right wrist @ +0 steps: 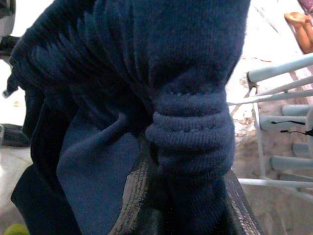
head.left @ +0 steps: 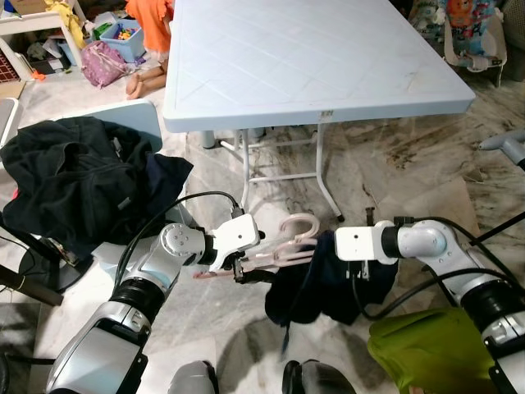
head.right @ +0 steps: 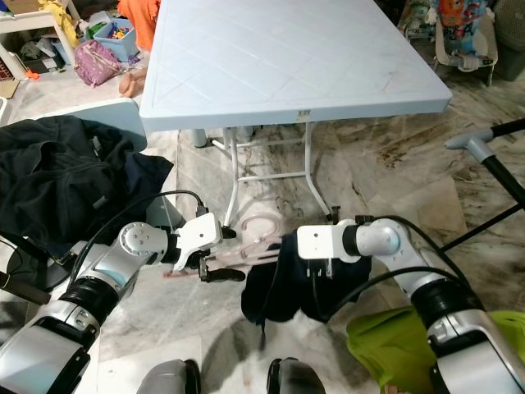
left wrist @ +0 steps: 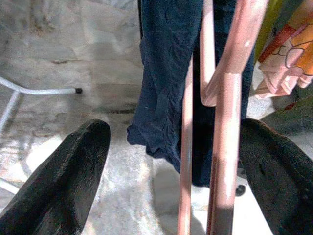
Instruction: Hang hanger
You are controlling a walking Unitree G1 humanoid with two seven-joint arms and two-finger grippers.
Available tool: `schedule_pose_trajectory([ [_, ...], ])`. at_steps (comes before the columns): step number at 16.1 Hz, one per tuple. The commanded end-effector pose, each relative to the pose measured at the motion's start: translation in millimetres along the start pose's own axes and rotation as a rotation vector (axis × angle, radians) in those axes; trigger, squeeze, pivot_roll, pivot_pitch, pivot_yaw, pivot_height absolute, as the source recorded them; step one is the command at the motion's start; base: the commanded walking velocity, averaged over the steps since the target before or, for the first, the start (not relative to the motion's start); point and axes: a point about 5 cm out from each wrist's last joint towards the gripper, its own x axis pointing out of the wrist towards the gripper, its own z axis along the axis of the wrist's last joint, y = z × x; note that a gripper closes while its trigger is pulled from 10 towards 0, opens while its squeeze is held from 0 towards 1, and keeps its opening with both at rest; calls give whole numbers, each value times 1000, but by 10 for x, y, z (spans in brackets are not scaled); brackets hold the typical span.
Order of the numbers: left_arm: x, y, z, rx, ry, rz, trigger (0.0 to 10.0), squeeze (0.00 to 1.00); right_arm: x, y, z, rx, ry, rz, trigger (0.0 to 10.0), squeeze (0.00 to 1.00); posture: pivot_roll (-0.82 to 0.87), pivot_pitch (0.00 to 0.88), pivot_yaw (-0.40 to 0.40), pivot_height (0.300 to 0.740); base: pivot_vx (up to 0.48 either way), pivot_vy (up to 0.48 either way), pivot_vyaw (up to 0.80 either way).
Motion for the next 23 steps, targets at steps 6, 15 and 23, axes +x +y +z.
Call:
schedule_pose_trajectory([
  [6, 14, -42, -125, -57, 37, -24, 10000, 0, -16, -5, 127, 2, -71, 35, 10000, 0, -115, 107, -11, 740, 0, 0, 0],
  [15, 11, 39, -32, 2, 34, -1, 1608, 0, -5, 33, 120, 4, -53, 79, 10000, 0, -113, 100, -11, 740, 0, 0, 0],
  [23, 42, 49, 13, 65, 59, -35, 0, 0, -17, 39, 99, -7, -35, 81, 10000, 0, -113, 91, -7, 740, 0, 0, 0],
])
